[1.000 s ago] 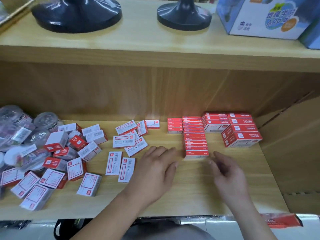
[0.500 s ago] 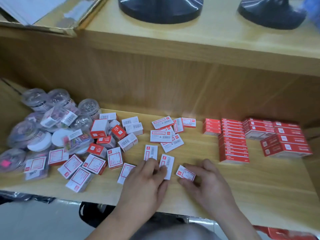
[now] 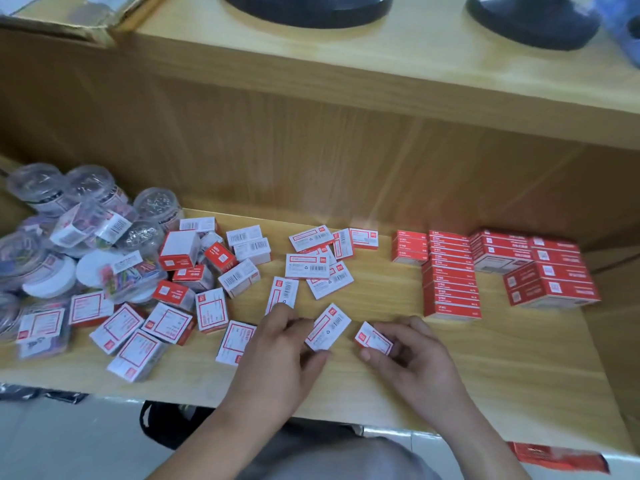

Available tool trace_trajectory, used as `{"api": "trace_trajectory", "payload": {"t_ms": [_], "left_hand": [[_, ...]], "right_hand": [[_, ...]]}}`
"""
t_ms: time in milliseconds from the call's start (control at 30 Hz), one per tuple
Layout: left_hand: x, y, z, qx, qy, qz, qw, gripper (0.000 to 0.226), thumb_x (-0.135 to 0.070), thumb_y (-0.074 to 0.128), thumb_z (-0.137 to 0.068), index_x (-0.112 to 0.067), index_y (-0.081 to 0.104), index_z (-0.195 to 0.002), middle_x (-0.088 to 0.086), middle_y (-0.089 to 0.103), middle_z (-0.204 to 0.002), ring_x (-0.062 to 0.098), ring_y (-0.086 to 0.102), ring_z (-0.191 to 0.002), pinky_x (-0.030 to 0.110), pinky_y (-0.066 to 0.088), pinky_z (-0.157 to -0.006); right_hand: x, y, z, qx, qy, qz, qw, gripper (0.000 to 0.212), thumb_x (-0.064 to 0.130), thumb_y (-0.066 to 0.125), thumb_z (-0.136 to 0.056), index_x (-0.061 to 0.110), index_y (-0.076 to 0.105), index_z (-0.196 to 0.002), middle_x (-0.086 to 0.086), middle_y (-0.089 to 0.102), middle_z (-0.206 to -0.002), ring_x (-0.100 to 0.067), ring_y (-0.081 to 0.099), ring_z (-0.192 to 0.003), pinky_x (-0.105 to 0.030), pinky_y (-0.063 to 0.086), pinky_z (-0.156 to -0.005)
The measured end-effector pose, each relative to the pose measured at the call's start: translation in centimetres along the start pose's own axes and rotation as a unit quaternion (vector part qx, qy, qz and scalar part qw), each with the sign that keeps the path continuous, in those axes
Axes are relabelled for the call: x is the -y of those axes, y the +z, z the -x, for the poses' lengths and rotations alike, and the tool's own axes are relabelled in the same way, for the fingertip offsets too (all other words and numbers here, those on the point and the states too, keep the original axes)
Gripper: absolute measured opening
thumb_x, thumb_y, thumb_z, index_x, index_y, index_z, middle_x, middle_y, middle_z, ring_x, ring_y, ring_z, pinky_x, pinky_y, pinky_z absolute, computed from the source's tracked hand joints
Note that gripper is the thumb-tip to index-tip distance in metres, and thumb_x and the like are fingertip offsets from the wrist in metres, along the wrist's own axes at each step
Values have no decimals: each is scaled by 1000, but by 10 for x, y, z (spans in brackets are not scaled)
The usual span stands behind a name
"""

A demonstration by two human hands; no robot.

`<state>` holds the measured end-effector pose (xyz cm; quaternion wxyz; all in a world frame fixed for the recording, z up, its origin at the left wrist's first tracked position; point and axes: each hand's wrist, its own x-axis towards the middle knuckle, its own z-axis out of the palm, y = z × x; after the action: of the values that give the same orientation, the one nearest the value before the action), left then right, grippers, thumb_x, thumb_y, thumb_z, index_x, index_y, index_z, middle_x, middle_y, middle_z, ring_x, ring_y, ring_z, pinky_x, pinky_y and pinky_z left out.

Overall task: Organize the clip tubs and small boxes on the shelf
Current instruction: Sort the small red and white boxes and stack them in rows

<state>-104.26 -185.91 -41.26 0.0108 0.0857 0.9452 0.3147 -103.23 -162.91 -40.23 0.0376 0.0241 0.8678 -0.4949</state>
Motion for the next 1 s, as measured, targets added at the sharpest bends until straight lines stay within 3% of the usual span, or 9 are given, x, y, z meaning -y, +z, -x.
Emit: {"api": "trace_trajectory", "payload": {"t_ms": [67, 167, 300, 400, 500, 600, 767, 867, 1000], "left_hand": [[-5, -3, -1, 0, -14, 10, 1000, 33, -37, 81, -73, -29, 69, -103, -10, 57, -101, 15, 62, -93, 29, 53, -78], [-13, -10, -2, -4, -22, 42, 999, 25, -29, 73, -81, -35, 57, -99, -17, 57, -83, 7, 57, -76, 32, 50, -66], [-15, -23, -6, -50, -17, 105, 993, 26, -15, 75, -83, -34, 62, -96, -20, 56, -81, -1, 56, -71, 17, 44, -63], [-17, -31, -6, -92, 45, 128, 986, 32, -1, 74, -82, -28, 65, -97, -19, 57, -96, 0, 62, -81, 27, 52, -69], [-22, -30, -6, -146, 82, 162, 972, 33, 9, 75, -78, -17, 72, -99, -14, 60, -105, 4, 66, -92, 30, 56, -75], [-27, -25, -8, -177, 106, 172, 963, 26, 7, 75, -77, -11, 75, -96, -7, 61, -107, 4, 65, -100, 22, 53, -83], [-41, -19, -6, -133, 91, 278, 947, 38, 15, 69, -82, -13, 74, -106, -1, 60, -120, 18, 67, -111, 27, 54, -91], [-51, -19, -6, -104, -25, 381, 918, 35, -1, 73, -89, -27, 70, -113, -3, 72, -109, 19, 71, -102, 28, 58, -87], [-52, -20, -13, -71, -64, 388, 917, 34, -14, 74, -87, -41, 72, -107, -6, 73, -101, 16, 71, -90, 24, 56, -77]], "right_hand": [[0, 1, 0, 0, -4, 16, 1000, 25, 40, 85, -74, 36, 77, -97, 7, 52, -87, -18, 58, -70, -41, 53, -66], [4, 3, 1, -8, -17, 81, 997, 22, 44, 83, -74, 36, 75, -93, 10, 53, -85, -14, 59, -68, -30, 51, -65], [20, 12, -9, 2, -18, 150, 989, 15, 39, 82, -76, 35, 71, -86, 10, 55, -78, -7, 59, -72, -22, 46, -66], [33, 19, -16, 25, -21, 30, 999, 17, 24, 75, -84, 34, 73, -97, 12, 69, -86, -10, 67, -79, -28, 54, -72], [50, 13, -16, -18, 11, -103, 994, 13, 17, 66, -96, 21, 77, -101, 2, 76, -90, -17, 70, -81, -32, 57, -74], [69, 0, -14, 7, 120, -317, 941, 24, 18, 56, -100, 5, 76, -97, -17, 75, -87, -27, 66, -68, -36, 53, -59], [69, -13, -14, -6, 131, -324, 937, 13, 3, 65, -91, 3, 72, -103, -22, 75, -87, -26, 67, -68, -31, 58, -61], [68, -19, -12, 4, 121, -308, 944, 13, 2, 65, -92, 2, 71, -103, -20, 76, -86, -24, 70, -71, -33, 60, -67], [67, -23, -11, 20, 108, -291, 951, 17, -1, 68, -89, 4, 70, -105, -18, 76, -87, -24, 69, -76, -33, 60, -71]]}}
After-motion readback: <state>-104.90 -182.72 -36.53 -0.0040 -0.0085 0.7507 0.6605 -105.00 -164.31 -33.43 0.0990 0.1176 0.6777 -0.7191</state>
